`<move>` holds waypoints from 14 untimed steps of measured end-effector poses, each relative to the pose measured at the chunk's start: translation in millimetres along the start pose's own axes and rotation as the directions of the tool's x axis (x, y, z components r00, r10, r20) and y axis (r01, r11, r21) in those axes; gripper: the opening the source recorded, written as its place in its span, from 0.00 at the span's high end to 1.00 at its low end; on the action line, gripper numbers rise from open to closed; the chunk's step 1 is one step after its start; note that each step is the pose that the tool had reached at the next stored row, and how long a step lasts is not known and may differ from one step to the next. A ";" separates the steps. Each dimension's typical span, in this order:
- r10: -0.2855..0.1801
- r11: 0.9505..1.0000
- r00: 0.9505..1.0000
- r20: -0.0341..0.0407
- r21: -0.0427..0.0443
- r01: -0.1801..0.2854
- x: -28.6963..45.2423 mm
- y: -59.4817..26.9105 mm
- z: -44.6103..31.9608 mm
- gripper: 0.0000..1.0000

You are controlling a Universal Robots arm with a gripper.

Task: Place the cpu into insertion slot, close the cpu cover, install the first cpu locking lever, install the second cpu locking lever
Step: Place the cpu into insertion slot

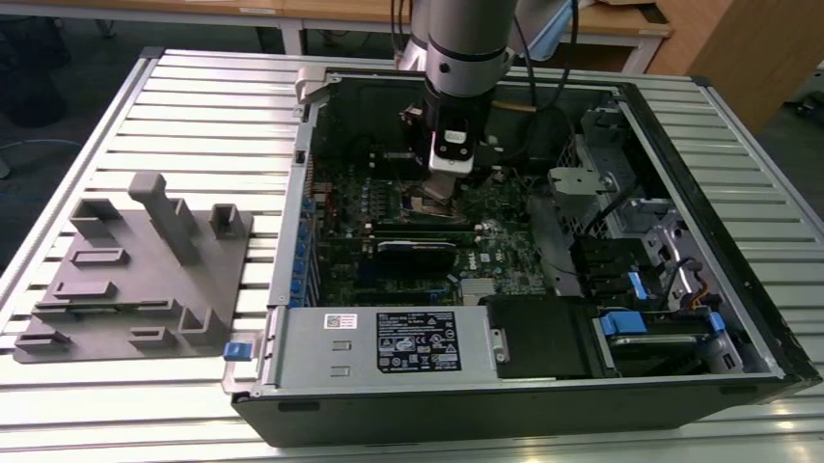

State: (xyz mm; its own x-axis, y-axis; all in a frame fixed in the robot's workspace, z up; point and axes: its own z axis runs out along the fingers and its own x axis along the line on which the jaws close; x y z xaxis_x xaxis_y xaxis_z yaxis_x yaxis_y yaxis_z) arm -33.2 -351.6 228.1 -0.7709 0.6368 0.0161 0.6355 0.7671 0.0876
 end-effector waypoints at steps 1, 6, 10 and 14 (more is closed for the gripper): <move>0.000 1.000 1.000 0.000 0.000 0.000 0.0 0.0 0.0 0.46; 0.002 1.000 1.000 0.000 0.000 -0.002 0.0 0.0 0.0 0.46; 0.025 1.000 1.000 0.002 0.000 -0.025 0.0 0.0 0.0 0.46; 0.062 0.998 0.998 0.005 -0.001 -0.062 0.0 0.0 0.1 0.46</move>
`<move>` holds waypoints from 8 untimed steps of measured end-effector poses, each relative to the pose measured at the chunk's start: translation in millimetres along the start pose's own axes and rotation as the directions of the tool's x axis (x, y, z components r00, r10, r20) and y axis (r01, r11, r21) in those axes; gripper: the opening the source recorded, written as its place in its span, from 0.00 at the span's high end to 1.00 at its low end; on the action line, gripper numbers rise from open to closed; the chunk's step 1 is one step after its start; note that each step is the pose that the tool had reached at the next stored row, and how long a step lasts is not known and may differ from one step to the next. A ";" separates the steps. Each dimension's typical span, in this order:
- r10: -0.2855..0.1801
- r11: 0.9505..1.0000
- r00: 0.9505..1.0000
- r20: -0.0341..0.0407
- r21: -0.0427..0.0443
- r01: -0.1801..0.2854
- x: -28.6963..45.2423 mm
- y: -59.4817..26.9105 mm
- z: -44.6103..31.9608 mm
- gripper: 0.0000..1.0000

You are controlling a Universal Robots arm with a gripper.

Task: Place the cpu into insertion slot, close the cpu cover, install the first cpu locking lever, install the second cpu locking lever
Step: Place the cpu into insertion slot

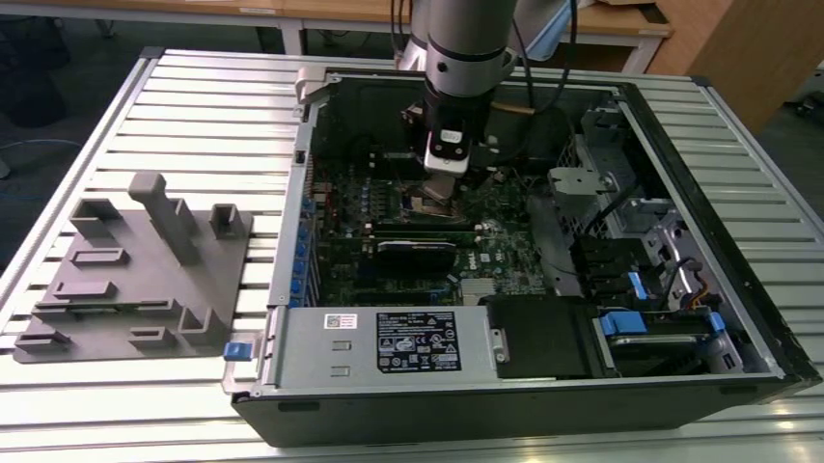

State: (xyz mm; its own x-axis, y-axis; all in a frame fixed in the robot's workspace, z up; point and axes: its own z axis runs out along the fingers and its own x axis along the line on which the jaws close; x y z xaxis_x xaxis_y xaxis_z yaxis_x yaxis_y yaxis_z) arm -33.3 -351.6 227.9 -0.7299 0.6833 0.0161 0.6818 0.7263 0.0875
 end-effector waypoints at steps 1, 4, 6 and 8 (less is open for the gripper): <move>0.011 1.000 1.000 0.001 0.000 -0.011 0.0 0.0 0.0 0.46; 0.040 0.999 0.999 0.004 -0.001 -0.040 0.0 0.0 0.1 0.46; 0.055 0.999 0.998 0.005 -0.001 -0.055 0.0 0.0 0.0 0.46; 0.057 0.998 0.998 0.005 -0.001 -0.057 0.0 0.0 0.1 0.46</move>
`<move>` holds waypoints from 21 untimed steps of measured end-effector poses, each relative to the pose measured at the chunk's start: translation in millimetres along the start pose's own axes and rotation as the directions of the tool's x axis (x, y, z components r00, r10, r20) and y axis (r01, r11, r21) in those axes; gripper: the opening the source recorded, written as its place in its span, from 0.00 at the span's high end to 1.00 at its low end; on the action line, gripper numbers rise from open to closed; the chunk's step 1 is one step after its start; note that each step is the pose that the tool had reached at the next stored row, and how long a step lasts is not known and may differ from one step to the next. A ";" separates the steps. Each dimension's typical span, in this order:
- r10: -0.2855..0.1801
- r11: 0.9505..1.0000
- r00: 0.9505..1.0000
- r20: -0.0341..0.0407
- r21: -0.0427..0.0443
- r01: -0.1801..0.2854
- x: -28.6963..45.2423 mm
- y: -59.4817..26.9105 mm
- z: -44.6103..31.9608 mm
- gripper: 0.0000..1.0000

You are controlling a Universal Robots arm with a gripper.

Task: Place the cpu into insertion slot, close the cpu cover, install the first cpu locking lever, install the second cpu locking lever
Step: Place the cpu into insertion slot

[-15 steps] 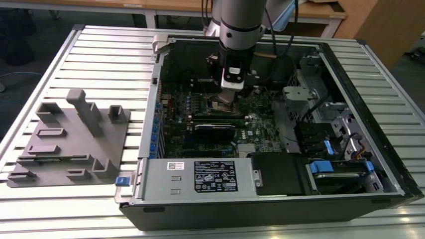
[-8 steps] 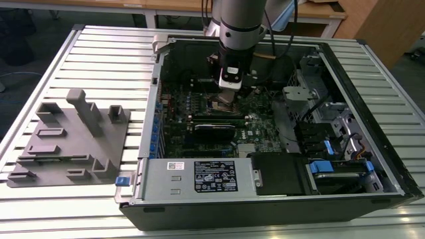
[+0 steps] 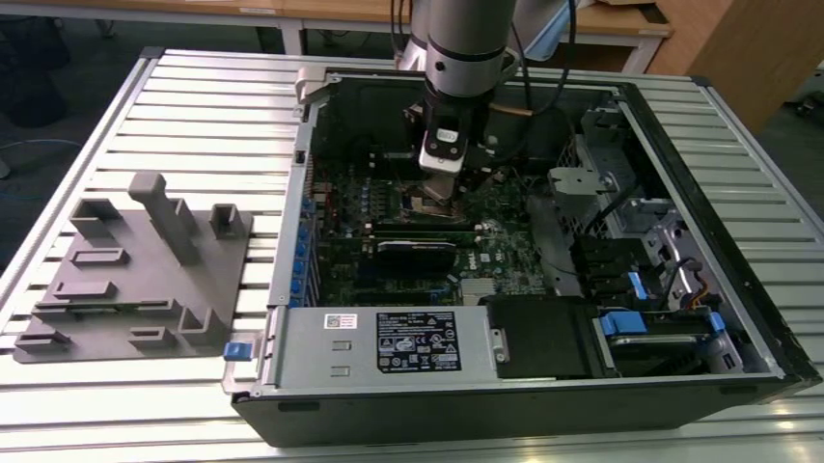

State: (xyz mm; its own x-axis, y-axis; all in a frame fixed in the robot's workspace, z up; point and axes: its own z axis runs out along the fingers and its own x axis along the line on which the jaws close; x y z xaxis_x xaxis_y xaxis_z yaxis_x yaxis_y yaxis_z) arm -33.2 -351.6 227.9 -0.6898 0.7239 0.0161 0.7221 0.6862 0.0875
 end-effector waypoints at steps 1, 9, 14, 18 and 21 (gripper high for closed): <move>0.000 1.000 1.000 0.000 0.000 0.000 0.0 0.0 0.0 0.46; 0.018 1.000 1.000 0.002 0.000 -0.018 0.0 0.0 0.1 0.46; 0.052 0.999 0.999 0.005 -0.001 -0.052 0.0 0.0 0.2 0.46; 0.064 0.998 0.998 0.006 -0.001 -0.064 0.0 0.0 0.2 0.46; 0.064 0.998 0.998 0.006 -0.001 -0.064 0.0 0.0 0.2 0.46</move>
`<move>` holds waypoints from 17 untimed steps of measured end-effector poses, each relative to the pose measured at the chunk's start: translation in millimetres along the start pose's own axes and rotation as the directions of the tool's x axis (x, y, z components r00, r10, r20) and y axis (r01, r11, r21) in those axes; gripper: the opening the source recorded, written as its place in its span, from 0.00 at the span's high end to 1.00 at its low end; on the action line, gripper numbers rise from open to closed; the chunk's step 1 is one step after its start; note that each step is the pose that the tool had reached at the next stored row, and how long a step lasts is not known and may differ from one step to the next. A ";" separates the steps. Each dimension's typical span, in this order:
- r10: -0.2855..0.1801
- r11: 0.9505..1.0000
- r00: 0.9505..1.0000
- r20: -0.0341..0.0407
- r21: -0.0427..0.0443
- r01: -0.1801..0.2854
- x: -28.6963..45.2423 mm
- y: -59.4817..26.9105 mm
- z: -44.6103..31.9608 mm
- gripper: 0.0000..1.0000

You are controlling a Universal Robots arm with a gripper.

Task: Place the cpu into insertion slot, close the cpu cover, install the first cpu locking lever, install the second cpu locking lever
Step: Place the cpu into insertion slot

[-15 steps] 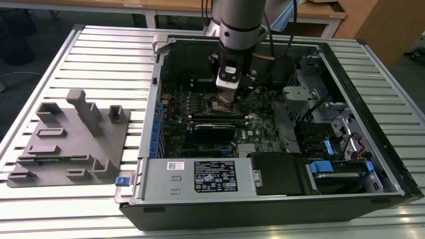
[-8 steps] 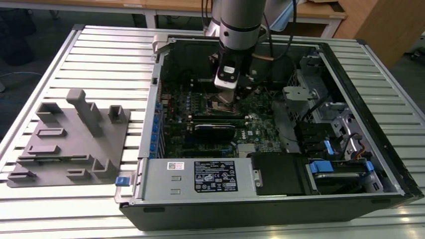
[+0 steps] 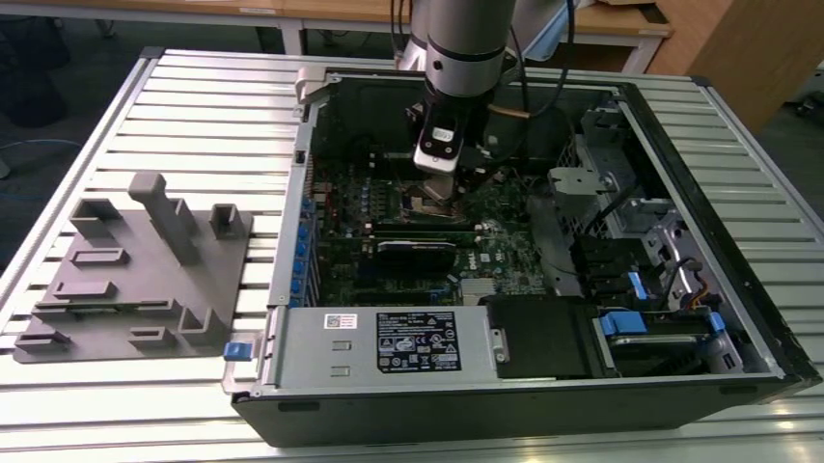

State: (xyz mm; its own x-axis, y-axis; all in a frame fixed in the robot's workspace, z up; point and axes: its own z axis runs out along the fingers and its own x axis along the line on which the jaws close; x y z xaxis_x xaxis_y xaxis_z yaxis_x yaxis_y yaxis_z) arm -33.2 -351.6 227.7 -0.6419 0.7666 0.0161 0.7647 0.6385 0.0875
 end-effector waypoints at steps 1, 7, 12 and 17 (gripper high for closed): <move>0.000 1.000 1.000 0.000 0.000 0.000 0.0 0.0 0.0 0.46; 0.019 1.000 1.000 0.002 0.000 -0.019 0.0 0.0 0.1 0.46; 0.074 0.997 0.997 0.006 -0.001 -0.074 0.0 0.0 0.3 0.46; 0.133 0.991 0.991 0.012 -0.003 -0.133 0.0 -0.1 0.5 0.46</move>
State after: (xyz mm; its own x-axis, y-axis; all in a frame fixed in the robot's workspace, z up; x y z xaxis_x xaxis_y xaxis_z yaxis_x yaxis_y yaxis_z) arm -33.2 -351.6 227.2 -0.5339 0.8454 0.0160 0.8430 0.5307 0.0875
